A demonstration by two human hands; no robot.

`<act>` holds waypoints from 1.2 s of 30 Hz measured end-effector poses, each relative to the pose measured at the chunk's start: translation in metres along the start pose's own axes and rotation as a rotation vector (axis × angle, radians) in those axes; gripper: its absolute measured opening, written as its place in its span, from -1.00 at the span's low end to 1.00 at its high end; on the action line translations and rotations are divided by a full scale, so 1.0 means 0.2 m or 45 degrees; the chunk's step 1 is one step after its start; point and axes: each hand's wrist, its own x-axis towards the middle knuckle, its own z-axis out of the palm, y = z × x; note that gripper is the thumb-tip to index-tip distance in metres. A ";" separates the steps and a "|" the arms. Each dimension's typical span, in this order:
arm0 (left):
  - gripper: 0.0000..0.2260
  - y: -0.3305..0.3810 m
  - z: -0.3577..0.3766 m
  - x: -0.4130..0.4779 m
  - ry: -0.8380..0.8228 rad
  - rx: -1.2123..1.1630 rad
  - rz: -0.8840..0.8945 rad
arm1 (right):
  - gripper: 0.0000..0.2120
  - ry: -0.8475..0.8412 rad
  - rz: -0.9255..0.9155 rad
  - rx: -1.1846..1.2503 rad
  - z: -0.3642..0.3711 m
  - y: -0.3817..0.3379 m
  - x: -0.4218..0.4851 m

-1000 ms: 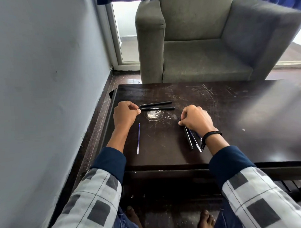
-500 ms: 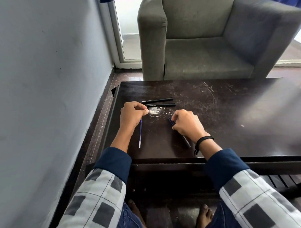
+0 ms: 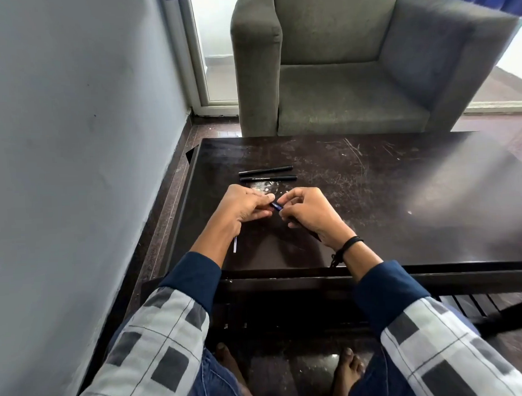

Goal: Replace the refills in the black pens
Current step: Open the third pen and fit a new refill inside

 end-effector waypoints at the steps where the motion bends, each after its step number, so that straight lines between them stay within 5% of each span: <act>1: -0.85 0.01 0.00 0.00 0.008 -0.048 -0.013 | -0.82 -0.002 -0.020 -0.002 0.00 0.00 0.00; 7: -0.88 0.03 0.01 0.03 0.032 -0.203 -0.069 | -0.93 0.151 -0.137 -0.422 0.03 0.03 0.03; 14: -0.94 0.02 0.04 0.03 0.077 -0.250 -0.077 | -0.76 0.134 -0.273 -0.939 0.09 0.00 -0.03; 30: -0.98 0.03 0.01 0.03 0.141 -0.246 -0.072 | -0.59 0.223 -0.113 -0.967 0.10 -0.05 -0.07; 36: -0.89 0.01 -0.01 0.06 0.187 -0.161 -0.030 | -0.50 0.093 -0.033 -0.895 0.06 -0.04 -0.04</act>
